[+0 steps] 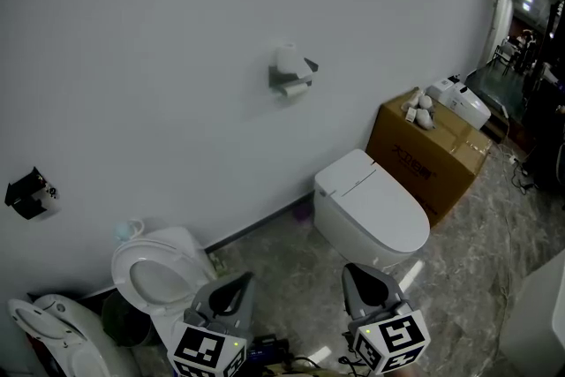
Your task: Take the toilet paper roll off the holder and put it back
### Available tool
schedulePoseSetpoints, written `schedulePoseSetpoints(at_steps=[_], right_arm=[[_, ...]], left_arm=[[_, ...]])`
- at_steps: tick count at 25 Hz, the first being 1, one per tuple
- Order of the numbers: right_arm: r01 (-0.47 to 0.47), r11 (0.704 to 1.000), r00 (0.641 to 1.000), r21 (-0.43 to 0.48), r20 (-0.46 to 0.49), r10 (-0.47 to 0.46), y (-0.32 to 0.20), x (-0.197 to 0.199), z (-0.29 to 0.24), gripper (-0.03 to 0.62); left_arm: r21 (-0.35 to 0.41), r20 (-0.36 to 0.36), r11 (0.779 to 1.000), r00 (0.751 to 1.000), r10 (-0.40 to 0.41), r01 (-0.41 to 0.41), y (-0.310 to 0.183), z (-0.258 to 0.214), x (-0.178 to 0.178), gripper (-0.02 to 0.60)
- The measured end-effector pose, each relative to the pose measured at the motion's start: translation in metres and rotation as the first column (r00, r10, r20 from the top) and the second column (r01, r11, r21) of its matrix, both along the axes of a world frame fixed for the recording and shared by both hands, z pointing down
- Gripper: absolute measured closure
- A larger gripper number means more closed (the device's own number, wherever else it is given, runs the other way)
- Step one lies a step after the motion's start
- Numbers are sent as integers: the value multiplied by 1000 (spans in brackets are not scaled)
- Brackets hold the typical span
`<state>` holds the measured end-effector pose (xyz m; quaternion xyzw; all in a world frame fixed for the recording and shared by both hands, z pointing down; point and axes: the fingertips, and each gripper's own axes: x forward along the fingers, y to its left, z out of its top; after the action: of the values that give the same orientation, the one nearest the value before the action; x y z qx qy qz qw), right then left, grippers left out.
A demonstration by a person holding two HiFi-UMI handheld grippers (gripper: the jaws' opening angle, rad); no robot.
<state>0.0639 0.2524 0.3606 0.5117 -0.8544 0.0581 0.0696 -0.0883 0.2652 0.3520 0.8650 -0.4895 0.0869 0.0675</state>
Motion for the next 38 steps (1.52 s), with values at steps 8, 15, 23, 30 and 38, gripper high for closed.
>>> schedulePoseSetpoints(at_steps=[8,15,23,30,38], right_arm=[[24,1000,1000,-9,1,-24,-1,2,2,588],[44,999,999,-22,4,-43,-1,17,6,588],[82,996,997,-26,10,-82,0,31,12,588],[79,996,997,-35,20,-78,3,45,22,588],[46,999,998,-30,32,-45,-10,59,22,588]], left_arm=[[6,-23,1000,1000,-18,18,2,-4,4,483],[9,-51,998,997,-66,66,3,-8,12,448],[17,-72,995,992,-101,103,11,-9,25,446],[32,-58,994,993,-101,103,12,-6,38,446],[57,-50,996,996,-71,74,-10,-12,52,446]])
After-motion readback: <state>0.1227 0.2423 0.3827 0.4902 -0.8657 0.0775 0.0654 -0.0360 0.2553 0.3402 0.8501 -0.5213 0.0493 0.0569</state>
